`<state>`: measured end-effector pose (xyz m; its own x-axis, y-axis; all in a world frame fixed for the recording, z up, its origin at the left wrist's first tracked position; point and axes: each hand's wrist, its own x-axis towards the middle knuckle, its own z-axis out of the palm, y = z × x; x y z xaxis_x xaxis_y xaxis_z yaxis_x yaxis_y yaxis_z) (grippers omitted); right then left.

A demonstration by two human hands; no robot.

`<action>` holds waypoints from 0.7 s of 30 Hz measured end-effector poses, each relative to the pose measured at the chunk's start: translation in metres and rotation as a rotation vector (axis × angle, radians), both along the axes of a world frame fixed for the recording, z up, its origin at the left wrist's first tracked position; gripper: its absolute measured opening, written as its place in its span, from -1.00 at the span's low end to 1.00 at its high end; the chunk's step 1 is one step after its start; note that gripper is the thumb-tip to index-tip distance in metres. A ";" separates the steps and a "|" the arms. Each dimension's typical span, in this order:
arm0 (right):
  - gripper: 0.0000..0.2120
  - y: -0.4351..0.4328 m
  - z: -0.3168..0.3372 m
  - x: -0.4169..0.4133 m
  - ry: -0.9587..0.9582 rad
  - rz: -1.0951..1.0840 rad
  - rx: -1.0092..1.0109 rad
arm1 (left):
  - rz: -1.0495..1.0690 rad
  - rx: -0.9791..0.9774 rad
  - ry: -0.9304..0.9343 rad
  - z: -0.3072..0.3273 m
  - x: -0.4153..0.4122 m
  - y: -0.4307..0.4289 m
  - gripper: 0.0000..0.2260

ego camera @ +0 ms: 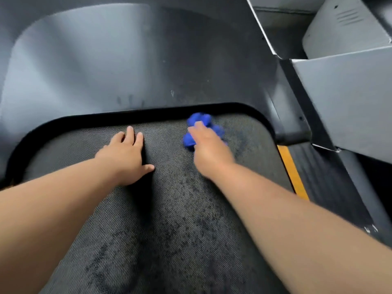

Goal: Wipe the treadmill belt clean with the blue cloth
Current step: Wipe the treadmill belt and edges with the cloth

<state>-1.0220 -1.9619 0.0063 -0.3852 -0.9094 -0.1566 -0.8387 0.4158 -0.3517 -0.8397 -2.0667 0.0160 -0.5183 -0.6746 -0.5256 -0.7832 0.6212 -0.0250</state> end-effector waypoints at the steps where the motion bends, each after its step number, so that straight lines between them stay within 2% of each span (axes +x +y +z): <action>1: -0.49 -0.006 -0.004 0.021 -0.036 0.144 0.004 | -0.005 0.001 -0.002 -0.001 0.001 0.000 -0.09; 3: -0.41 -0.013 -0.007 0.028 -0.052 0.313 0.045 | -0.012 0.011 -0.007 -0.002 0.002 -0.002 -0.07; 4: -0.41 -0.013 -0.005 0.016 -0.030 0.296 0.032 | -0.012 0.021 -0.008 -0.001 0.002 -0.003 -0.06; 6: -0.44 0.004 -0.002 -0.031 0.072 0.099 0.015 | -0.012 0.027 -0.013 -0.001 0.003 -0.005 -0.05; 8: -0.45 0.037 0.008 -0.093 0.213 -0.138 0.112 | -0.013 0.014 -0.022 -0.002 0.001 -0.003 -0.05; 10: -0.52 0.057 0.018 -0.118 0.239 -0.225 0.206 | -0.009 -0.004 -0.031 -0.001 0.000 -0.002 -0.07; 11: -0.59 0.055 0.017 -0.112 0.215 -0.229 0.188 | -0.003 -0.002 -0.037 0.001 -0.001 -0.001 -0.07; 13: -0.69 0.038 0.011 -0.070 0.112 -0.198 0.103 | -0.002 0.001 -0.039 0.003 -0.003 0.000 -0.07; 16: -0.53 0.010 0.001 0.001 0.001 0.086 0.061 | 0.003 -0.008 -0.028 0.002 -0.002 0.001 -0.07; 18: -0.50 0.006 0.005 0.001 0.127 0.223 0.048 | 0.004 0.002 -0.020 0.001 -0.001 0.002 -0.07; 19: -0.54 0.010 0.006 -0.014 0.223 0.198 0.052 | 0.005 0.006 -0.016 0.000 0.000 0.002 -0.07; 21: -0.65 0.026 0.009 -0.056 0.394 0.009 0.088 | 0.005 0.003 0.001 -0.002 0.001 0.000 -0.07</action>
<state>-1.0783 -1.9357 0.0155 -0.4234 -0.9027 -0.0762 -0.9060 0.4220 0.0339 -0.8388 -2.0662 0.0141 -0.5156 -0.6755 -0.5271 -0.7861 0.6177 -0.0226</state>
